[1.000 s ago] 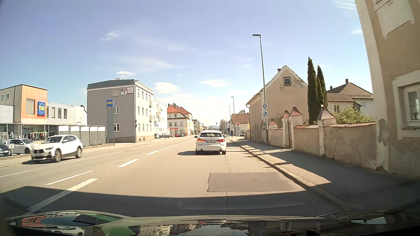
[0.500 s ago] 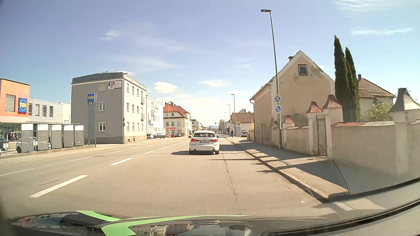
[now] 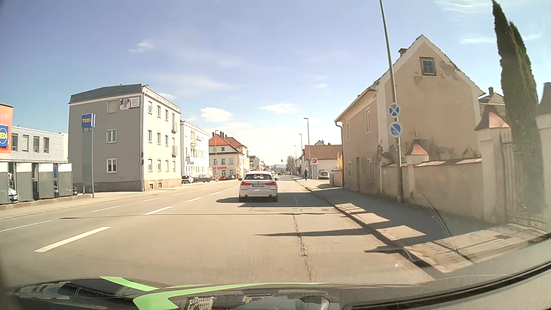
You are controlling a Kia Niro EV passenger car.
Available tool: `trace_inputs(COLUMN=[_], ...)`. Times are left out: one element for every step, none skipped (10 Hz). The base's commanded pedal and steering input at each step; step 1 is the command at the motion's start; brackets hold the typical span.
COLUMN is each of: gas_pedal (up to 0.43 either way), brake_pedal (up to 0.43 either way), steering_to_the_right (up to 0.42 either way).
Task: Follow the waypoints while adhering to traffic rules and regulations
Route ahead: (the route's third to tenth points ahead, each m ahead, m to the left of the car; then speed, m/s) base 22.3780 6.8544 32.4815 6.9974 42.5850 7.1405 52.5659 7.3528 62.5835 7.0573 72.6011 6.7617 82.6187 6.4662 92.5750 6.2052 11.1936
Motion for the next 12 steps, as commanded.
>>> trace_inputs(gas_pedal=[0.087, 0.098, 0.098, 0.098, 0.098, 0.098, 0.098, 0.098, 0.098, 0.098, 0.098, 0.098], brake_pedal=[0.0, 0.0, 0.0, 0.0, 0.0, 0.0, 0.0, 0.0, 0.0, 0.0, 0.0, 0.0], steering_to_the_right=[-0.001, -0.003, -0.005, -0.005, -0.008, -0.008, -0.008, -0.008, -0.008, -0.008, -0.006, -0.001])
